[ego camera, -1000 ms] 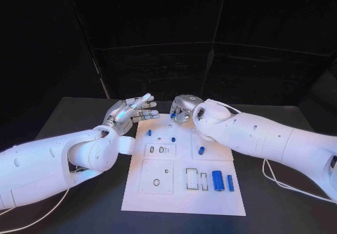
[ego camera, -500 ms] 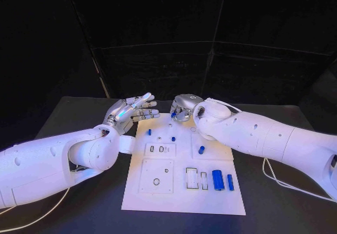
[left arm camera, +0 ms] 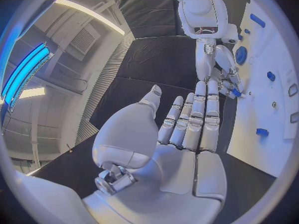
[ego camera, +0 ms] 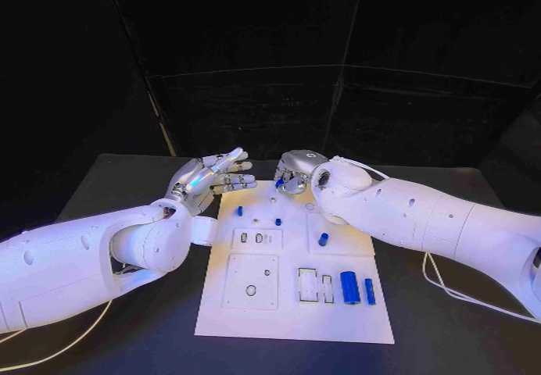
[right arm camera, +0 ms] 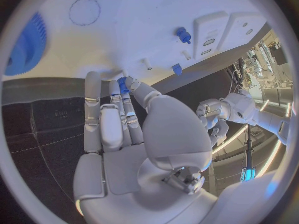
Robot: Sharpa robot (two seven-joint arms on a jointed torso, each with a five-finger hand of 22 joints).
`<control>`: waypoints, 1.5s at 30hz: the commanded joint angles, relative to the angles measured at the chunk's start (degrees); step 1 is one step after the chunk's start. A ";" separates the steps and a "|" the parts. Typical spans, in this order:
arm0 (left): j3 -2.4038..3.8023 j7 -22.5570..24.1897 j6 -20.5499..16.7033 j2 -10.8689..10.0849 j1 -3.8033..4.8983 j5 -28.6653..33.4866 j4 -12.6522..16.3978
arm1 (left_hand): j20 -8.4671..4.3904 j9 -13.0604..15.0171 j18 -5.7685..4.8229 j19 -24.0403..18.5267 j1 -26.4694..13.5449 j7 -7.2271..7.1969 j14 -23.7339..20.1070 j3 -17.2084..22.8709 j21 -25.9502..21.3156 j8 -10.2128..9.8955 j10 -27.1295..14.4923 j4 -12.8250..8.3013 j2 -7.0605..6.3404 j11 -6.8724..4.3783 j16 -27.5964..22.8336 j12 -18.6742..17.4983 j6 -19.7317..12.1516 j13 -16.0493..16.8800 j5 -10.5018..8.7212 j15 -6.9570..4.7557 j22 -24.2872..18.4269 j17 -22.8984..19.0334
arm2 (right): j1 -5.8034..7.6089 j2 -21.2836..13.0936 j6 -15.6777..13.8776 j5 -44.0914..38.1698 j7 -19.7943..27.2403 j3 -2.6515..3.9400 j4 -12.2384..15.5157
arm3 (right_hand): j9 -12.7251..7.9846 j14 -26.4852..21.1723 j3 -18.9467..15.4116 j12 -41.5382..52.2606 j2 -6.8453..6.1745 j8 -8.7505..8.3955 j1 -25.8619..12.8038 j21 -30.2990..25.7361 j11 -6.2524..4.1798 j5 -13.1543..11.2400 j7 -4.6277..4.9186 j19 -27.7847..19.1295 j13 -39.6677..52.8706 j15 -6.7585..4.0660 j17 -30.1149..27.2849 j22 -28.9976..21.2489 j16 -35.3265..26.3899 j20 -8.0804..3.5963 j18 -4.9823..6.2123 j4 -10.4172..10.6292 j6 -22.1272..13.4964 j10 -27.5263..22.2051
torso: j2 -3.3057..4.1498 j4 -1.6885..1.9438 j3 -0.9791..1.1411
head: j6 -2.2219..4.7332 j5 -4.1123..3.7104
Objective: Assemble the parts on the task board
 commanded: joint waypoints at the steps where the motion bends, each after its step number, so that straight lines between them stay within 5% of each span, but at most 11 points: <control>1: 0.03 0.25 0.57 0.06 0.10 -0.18 0.00 | 0.01 -0.04 0.66 0.49 0.49 2.75 0.43 -0.09 -0.27 -0.20 -0.27 -0.33 0.16 0.06 -0.23 -0.35 -0.29 -0.07 0.32 0.12 -0.10 -0.06 | -0.27 -0.10 0.97 -0.36 -0.77 -0.24 -0.02 | 0.10 1.68 0.20 -0.19 -0.01 -0.21 -0.05 0.35 0.04 0.15 0.09 -0.22 -0.04 0.16 -0.09 0.07 0.27 0.13 0.26 0.05 0.06 -0.34 | 0.02 0.03 0.00 | -0.08 -0.01; 13: 0.03 0.20 0.56 0.06 0.10 -0.18 -0.06 | 0.01 -0.04 0.66 0.49 0.49 2.75 0.43 -0.09 -0.27 -0.20 -0.27 -0.33 0.16 0.06 -0.23 -0.35 -0.29 -0.07 0.32 0.12 -0.10 -0.06 | -0.27 -0.20 0.15 -0.29 -0.67 -0.24 0.12 | -0.11 1.56 0.48 -0.79 -1.09 -0.97 -0.73 0.57 0.49 0.23 0.47 -0.61 -0.20 0.54 -0.20 0.16 0.37 0.47 0.25 0.67 -0.99 -1.44 | 0.02 0.07 -0.03 | -0.14 -0.05; 39: 0.03 0.08 0.48 0.06 0.12 -0.18 -0.22 | 0.01 -0.04 0.65 0.54 0.52 2.76 0.45 -0.06 -0.33 -0.22 -0.31 -0.38 0.22 0.07 -0.28 -0.39 -0.35 -0.07 0.32 0.13 -0.14 -0.07 | -0.27 -1.00 0.98 0.38 0.07 -0.24 1.86 | -0.10 1.59 0.46 -0.77 -1.36 -1.03 -0.82 0.64 0.49 0.47 0.49 -0.63 -0.18 0.57 0.01 0.19 0.51 0.53 0.26 0.76 -1.03 -1.45 | 0.08 0.05 -0.05 | -0.52 -0.08; 45: 0.03 0.03 0.49 0.07 0.13 -0.18 -0.22 | 0.01 -0.04 0.65 0.54 0.52 2.76 0.45 -0.06 -0.33 -0.22 -0.31 -0.38 0.22 0.07 -0.28 -0.39 -0.35 -0.07 0.32 0.13 -0.14 -0.07 | -0.27 -0.96 0.57 0.57 -0.30 -0.24 1.64 | -0.36 1.16 0.36 -2.00 -2.46 -1.97 -1.43 0.59 1.20 0.57 1.07 -1.05 -0.65 1.13 -1.51 0.12 -0.16 0.86 0.19 1.26 -2.68 -4.05 | 0.08 0.09 -0.06 | -0.50 -0.14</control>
